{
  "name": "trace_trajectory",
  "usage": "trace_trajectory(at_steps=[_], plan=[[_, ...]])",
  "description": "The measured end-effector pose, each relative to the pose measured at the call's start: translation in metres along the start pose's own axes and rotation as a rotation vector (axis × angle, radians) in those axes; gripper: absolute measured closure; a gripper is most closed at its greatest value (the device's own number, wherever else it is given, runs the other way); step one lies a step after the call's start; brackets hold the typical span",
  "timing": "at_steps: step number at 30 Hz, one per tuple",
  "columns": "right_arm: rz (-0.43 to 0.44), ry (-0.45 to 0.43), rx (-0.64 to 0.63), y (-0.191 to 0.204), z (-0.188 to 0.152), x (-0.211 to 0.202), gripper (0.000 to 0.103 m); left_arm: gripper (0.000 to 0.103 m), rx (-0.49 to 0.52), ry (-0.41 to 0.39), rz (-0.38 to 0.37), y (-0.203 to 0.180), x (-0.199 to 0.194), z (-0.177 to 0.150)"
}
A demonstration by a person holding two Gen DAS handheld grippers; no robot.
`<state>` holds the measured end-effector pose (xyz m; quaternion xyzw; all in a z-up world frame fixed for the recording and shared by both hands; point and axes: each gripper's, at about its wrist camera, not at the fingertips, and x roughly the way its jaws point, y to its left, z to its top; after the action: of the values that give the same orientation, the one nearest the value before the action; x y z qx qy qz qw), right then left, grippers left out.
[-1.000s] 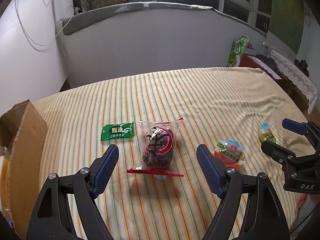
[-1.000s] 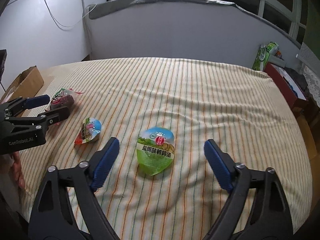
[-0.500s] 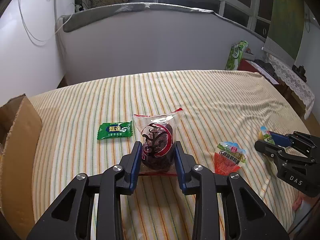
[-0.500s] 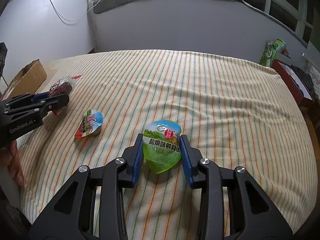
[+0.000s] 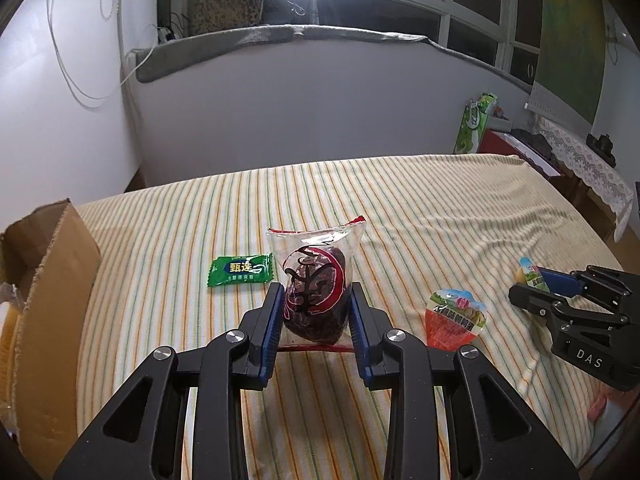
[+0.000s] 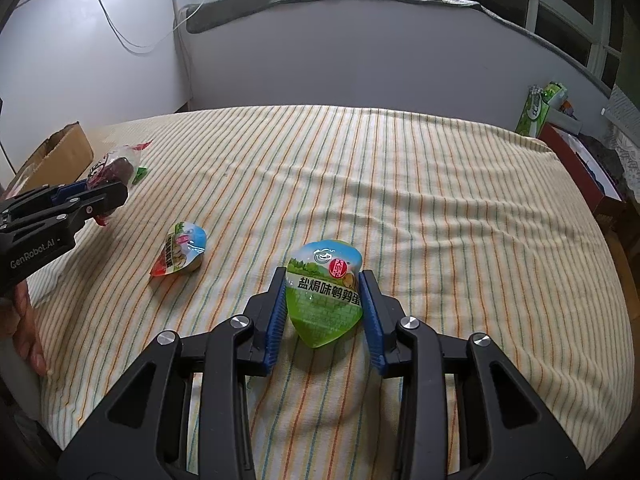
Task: Organize snacks
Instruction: 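Grasp the red-wrapped candy bag with the left tool while the right tool grasps the green jelly cup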
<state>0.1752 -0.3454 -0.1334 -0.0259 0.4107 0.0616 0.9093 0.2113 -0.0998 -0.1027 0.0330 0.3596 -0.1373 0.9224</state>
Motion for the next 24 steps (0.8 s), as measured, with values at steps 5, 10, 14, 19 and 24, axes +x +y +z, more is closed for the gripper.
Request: trace_trajectory(at_steps=[5,10,14,19,24], plan=[[-0.015,-0.044,0.002,0.000,0.000,-0.009,0.067,0.073,-0.001,-0.051,0.003,0.000,-0.013,0.000],[-0.044,-0.099,0.022,0.004,0.001,-0.036,0.068,0.073,0.004,-0.147,-0.011,-0.007,-0.061,0.007],[-0.060,-0.195,0.008,0.020,0.009,-0.091,0.068,0.073,0.027,-0.236,-0.016,-0.012,-0.112,0.011],[-0.074,-0.305,-0.032,0.047,0.017,-0.161,0.068,0.073,0.043,-0.347,-0.024,-0.012,-0.177,0.012],[-0.087,-0.366,-0.065,0.072,0.017,-0.205,0.068,0.073,0.043,-0.428,-0.030,-0.008,-0.227,0.006]])
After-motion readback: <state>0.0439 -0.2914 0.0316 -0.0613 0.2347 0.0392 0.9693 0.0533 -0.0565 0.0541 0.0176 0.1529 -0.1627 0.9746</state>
